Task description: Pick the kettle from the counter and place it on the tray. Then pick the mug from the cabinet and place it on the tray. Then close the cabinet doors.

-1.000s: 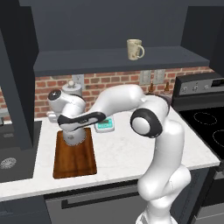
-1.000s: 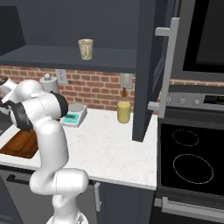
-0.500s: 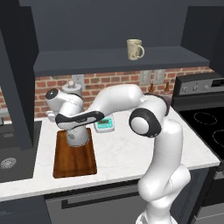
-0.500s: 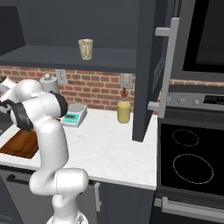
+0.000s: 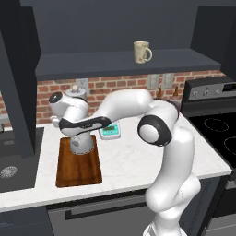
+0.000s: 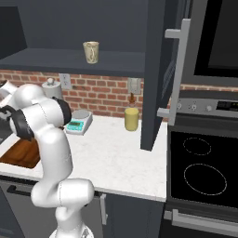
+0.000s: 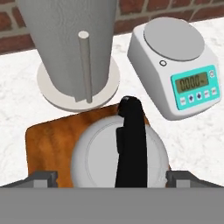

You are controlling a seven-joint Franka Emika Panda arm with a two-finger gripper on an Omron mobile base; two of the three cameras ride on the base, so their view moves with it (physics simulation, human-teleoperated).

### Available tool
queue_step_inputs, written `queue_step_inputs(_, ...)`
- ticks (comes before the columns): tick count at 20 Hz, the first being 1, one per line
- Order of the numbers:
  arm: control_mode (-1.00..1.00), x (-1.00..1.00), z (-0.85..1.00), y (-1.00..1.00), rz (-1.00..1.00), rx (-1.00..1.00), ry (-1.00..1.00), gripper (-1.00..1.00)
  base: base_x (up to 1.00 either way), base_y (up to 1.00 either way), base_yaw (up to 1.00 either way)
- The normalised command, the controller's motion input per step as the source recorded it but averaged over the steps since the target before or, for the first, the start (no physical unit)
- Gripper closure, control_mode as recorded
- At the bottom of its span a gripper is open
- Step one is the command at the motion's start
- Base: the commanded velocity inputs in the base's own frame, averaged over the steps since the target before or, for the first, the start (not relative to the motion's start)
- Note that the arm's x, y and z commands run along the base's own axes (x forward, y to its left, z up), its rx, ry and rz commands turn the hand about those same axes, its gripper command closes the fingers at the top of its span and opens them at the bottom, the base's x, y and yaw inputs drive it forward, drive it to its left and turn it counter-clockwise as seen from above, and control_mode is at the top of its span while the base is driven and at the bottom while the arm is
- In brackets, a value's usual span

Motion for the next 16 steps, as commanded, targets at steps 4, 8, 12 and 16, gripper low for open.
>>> queue_step_inputs(4,-1.00,-0.32,0.25,-0.09,0.00,0.00,0.00,-1.00,0.00,0.00,0.00)
queue_step_inputs(8,-1.00,-0.40,0.37,-0.08,0.00,0.00,0.00,-1.00,0.00,0.00,0.00)
queue_step_inputs(12,-1.00,-0.51,0.35,-0.12,0.00,0.00,0.00,-1.00,0.00,0.00,0.00)
queue_step_inputs(16,-1.00,-0.51,0.34,-0.27,0.00,0.00,0.00,-1.00,0.00,0.00,0.00)
